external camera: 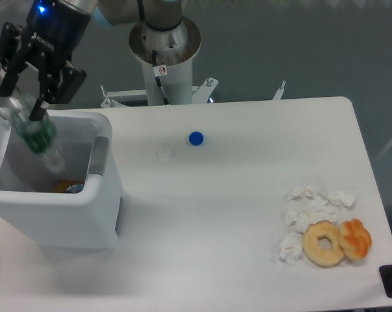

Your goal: Place the plastic bottle in the trash can

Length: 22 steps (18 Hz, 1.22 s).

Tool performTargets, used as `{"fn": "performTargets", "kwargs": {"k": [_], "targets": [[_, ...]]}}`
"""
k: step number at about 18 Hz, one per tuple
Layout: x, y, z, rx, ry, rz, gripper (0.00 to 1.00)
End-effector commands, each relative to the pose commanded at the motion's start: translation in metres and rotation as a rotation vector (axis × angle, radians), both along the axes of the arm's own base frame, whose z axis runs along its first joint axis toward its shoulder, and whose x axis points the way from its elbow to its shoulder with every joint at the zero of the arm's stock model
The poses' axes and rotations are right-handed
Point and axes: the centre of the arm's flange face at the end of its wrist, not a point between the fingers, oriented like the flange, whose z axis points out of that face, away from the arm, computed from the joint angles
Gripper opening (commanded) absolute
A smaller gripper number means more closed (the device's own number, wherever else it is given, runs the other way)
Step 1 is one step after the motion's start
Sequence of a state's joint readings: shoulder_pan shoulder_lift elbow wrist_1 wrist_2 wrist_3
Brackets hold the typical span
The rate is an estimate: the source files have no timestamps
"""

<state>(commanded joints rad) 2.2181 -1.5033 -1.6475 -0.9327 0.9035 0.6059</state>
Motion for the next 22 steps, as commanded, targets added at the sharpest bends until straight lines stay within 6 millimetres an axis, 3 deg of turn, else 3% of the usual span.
{"fn": "performTargets", "kwargs": {"k": [5,7,12,18,22], "targets": [[0.0,-0.001,0.0,-0.002,-0.008,0.004,1.0],[-0.012,-0.003,-0.002,-0.01,-0.011,0.033,1.0],[-0.092,-0.032,-0.018,-0.029,-0.04,0.193,1.0],[-0.18,-0.038,-0.05,-0.07,-0.05,0.291,1.0],[-0.209,-0.046,-0.071,-0.159,0.067,0.308,1.0]]}}
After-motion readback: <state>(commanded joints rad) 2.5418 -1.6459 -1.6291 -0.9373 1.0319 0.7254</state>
